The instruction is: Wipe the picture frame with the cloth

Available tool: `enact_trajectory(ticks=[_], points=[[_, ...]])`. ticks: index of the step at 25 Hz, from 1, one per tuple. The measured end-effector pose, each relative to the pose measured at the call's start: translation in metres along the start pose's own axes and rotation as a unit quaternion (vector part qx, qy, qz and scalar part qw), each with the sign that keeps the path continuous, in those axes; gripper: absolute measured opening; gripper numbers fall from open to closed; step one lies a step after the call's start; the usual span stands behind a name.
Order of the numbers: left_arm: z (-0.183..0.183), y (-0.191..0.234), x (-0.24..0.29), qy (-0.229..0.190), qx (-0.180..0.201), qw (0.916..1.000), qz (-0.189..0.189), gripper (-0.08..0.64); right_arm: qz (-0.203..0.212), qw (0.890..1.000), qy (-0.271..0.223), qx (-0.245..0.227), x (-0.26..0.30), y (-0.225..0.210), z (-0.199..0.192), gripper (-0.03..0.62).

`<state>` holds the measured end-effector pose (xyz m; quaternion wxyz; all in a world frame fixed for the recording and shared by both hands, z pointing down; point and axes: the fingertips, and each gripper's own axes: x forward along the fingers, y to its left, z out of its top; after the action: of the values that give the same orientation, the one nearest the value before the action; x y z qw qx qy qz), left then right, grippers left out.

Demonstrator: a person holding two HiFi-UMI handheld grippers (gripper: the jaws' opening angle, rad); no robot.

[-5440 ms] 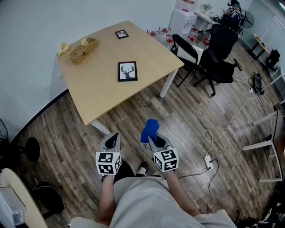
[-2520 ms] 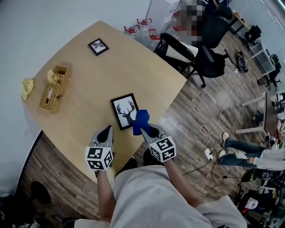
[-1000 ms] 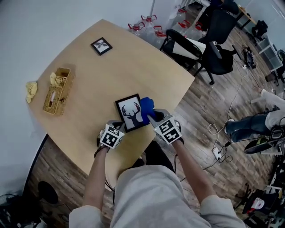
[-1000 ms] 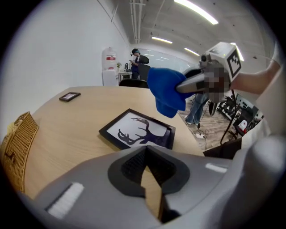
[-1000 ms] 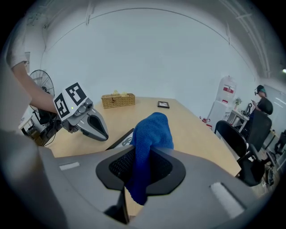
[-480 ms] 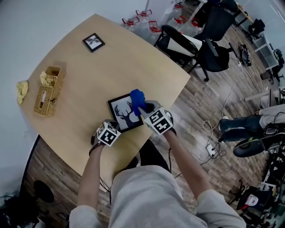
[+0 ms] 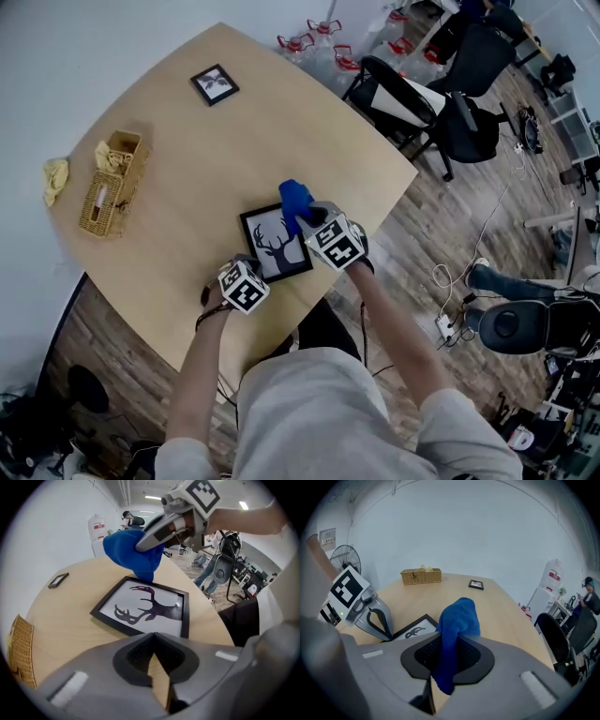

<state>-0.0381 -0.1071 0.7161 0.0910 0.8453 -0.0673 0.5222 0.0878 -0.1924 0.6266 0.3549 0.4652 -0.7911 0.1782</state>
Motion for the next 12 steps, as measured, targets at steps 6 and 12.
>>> enact_trajectory(ticks=[6, 12], points=[[0.0, 0.003, 0.002, -0.002, -0.017, 0.9999, -0.002, 0.052, 0.003, 1.0, 0.014, -0.008, 0.032, -0.009, 0.007, 0.057], [-0.003, 0.006, 0.0, -0.001, -0.023, 0.9997, -0.012, 0.052, -0.015, 0.997, 0.075, 0.006, 0.073, -0.008, -0.014, 0.057]])
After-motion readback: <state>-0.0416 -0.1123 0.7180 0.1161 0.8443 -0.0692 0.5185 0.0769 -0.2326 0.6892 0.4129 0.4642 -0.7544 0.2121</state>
